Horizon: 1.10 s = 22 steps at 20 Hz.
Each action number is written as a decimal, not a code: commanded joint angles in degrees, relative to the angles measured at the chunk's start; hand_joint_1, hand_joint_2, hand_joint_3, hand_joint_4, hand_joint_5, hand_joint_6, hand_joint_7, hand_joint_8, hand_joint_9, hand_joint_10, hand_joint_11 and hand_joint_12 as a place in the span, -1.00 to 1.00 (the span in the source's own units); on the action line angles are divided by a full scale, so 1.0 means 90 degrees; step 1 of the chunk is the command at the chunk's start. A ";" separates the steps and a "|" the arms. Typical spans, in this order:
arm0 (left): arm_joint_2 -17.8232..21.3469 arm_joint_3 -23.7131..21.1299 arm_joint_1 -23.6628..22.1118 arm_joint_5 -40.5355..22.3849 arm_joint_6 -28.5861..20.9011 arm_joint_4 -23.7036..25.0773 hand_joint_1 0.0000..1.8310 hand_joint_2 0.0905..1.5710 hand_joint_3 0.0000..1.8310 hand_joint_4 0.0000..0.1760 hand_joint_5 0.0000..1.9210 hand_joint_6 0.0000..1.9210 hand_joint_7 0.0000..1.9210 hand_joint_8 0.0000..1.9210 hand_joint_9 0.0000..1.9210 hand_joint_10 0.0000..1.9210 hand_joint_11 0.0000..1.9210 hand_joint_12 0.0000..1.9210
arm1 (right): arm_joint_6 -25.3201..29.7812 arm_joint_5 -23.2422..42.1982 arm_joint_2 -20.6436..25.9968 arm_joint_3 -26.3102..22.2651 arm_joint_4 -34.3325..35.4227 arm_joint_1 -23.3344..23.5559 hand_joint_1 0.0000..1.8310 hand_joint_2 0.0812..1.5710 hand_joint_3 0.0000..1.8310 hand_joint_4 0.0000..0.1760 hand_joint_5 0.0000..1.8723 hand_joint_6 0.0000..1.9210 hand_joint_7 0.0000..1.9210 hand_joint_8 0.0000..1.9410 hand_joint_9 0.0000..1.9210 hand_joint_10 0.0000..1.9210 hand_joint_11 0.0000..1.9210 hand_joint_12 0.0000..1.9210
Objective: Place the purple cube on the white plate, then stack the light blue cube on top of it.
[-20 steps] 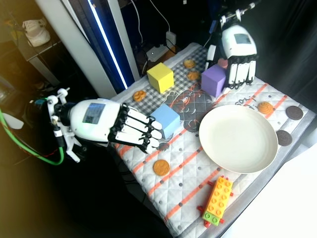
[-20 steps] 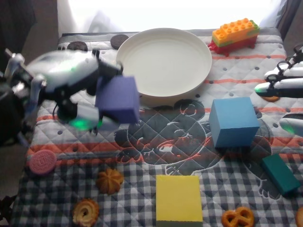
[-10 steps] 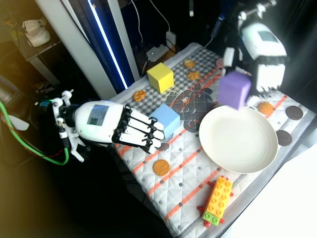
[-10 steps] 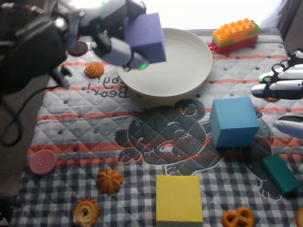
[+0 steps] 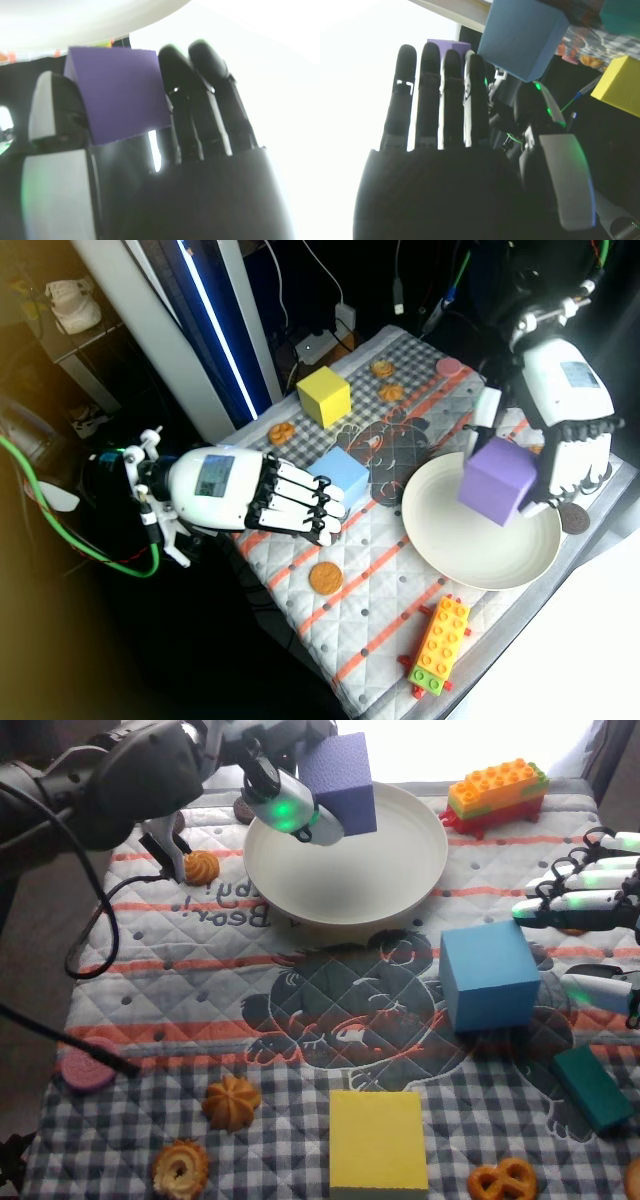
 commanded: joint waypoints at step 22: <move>0.0144 -0.0372 0.0497 -0.0808 0.0898 -0.0640 -0.22 0.05 -1.00 1.00 -0.96 -1.00 -0.73 -0.98 -0.68 -0.78 -1.00 0.12 | 0.0149 0.1599 0.0415 -0.0044 0.0247 0.0078 -0.49 0.38 -1.00 1.00 -0.89 -0.99 -0.94 -0.99 -0.99 -1.00 -0.99 -1.00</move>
